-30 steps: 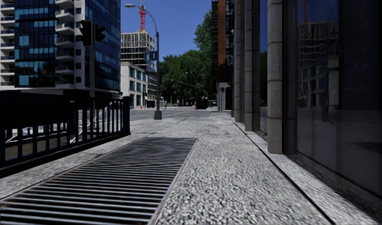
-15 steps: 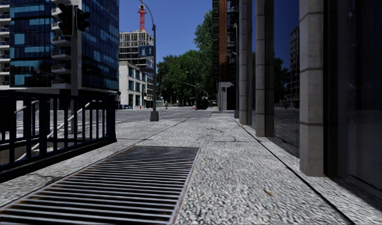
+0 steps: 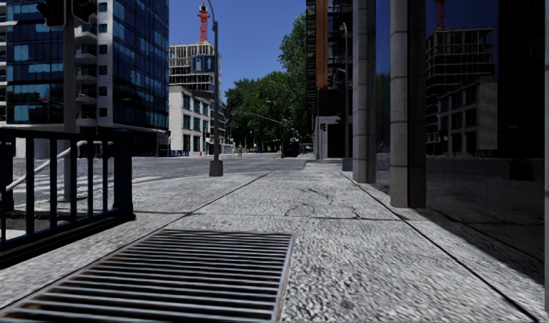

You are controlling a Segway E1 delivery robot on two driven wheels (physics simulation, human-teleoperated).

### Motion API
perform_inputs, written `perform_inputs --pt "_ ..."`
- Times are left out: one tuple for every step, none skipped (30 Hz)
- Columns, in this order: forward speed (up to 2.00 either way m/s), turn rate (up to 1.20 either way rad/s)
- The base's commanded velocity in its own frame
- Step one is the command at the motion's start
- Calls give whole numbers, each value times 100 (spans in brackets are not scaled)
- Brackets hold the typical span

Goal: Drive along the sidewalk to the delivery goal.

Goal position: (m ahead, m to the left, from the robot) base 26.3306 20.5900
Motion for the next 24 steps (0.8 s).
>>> perform_inputs --pt "199 0" --pt "199 0" --pt "199 0" --pt "199 0" --pt "199 0" --pt "199 0" --pt "199 0" --pt "199 0" --pt "199 0" --pt "199 0" --pt "199 0" --pt "199 0" --pt "199 0" --pt "199 0" --pt "199 0" --pt "199 0" --pt "199 0" --pt "199 0" --pt "199 0" --pt "198 0" --pt "197 0" --pt "197 0" --pt "194 0" --pt "187 0"
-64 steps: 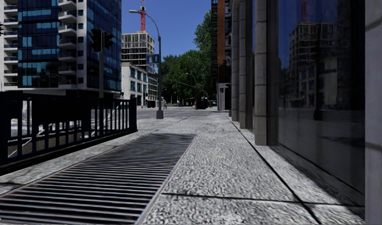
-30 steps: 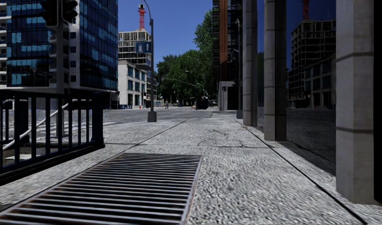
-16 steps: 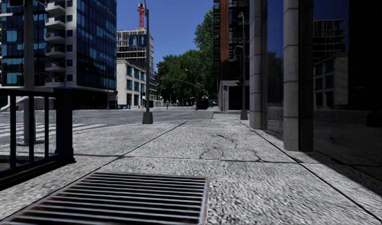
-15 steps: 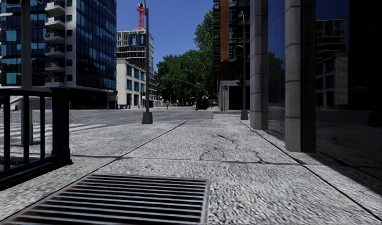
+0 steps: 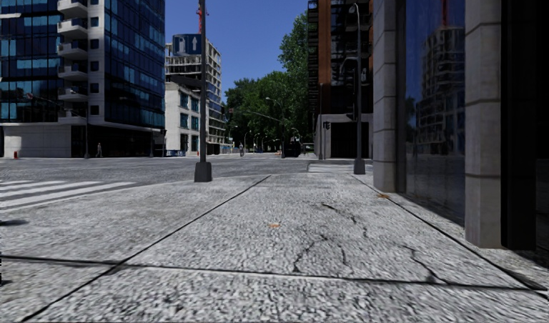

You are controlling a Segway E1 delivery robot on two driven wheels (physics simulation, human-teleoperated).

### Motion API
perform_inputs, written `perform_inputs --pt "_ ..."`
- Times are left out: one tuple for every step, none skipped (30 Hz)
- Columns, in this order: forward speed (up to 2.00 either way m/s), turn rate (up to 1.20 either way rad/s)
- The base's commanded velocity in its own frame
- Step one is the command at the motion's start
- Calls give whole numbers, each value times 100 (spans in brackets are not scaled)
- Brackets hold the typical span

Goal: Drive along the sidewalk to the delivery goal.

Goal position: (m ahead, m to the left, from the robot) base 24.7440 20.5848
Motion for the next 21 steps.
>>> perform_inputs --pt "183 0" --pt "183 0" --pt "182 0" --pt "180 0" --pt "178 1" --pt "167 1" --pt "167 1" --pt "157 2" --pt "153 3" --pt "150 6" --pt "148 9" --pt "148 9" --pt "148 15" --pt "148 21" --pt "148 24" --pt "148 24" --pt "148 25" --pt "148 25" --pt "148 25" --pt "148 25" --pt "148 25"
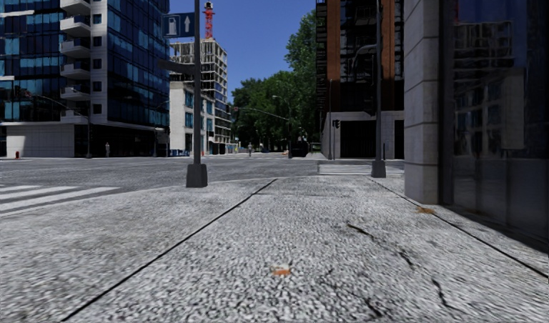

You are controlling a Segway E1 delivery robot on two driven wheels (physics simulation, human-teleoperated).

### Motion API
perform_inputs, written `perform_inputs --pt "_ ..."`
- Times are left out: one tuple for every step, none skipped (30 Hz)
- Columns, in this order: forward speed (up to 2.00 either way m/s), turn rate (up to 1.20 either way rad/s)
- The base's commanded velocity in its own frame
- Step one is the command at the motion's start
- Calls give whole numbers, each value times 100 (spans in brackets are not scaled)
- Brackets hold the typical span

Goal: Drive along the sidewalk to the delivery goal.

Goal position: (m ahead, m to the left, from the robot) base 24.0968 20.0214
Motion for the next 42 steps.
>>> perform_inputs --pt "148 27" --pt "148 27" --pt "148 27" --pt "148 28" --pt "148 28" --pt "148 28" --pt "148 28" --pt "148 28" --pt "148 28" --pt "148 28" --pt "148 30" --pt "148 30" --pt "148 30" --pt "148 30" --pt "148 30" --pt "148 30" --pt "148 30" --pt "148 30" --pt "148 31" --pt "148 32" --pt "148 33" --pt "148 33" --pt "148 33" --pt "148 34" --pt "148 37" --pt "147 42" --pt "147 44" --pt "147 44" --pt "147 45" --pt "147 45" --pt "147 45" --pt "147 45" --pt "147 45" --pt "147 45" --pt "147 45" --pt "147 46" --pt "147 48" --pt "147 48" --pt "147 49" --pt "147 50" --pt "147 50" --pt "147 50"
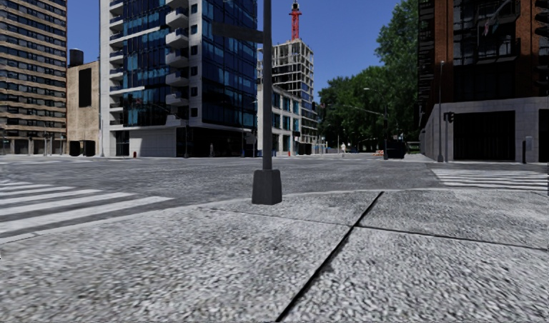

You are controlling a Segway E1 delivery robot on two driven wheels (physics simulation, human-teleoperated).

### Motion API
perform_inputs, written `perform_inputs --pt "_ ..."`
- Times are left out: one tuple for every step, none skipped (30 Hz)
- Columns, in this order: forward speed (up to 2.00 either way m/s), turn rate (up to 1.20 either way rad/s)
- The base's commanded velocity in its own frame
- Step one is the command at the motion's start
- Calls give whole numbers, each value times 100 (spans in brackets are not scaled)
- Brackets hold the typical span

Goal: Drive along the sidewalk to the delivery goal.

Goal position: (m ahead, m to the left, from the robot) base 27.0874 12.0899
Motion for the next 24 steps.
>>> perform_inputs --pt "147 50" --pt "147 50" --pt "147 50" --pt "147 50" --pt "147 50" --pt "147 50" --pt "147 50" --pt "147 50" --pt "147 50" --pt "147 50" --pt "147 50" --pt "147 50" --pt "147 50" --pt "147 50" --pt "147 50" --pt "147 51" --pt "147 53" --pt "147 54" --pt "147 55" --pt "147 55" --pt "147 55" --pt "146 55" --pt "145 55" --pt "144 56"
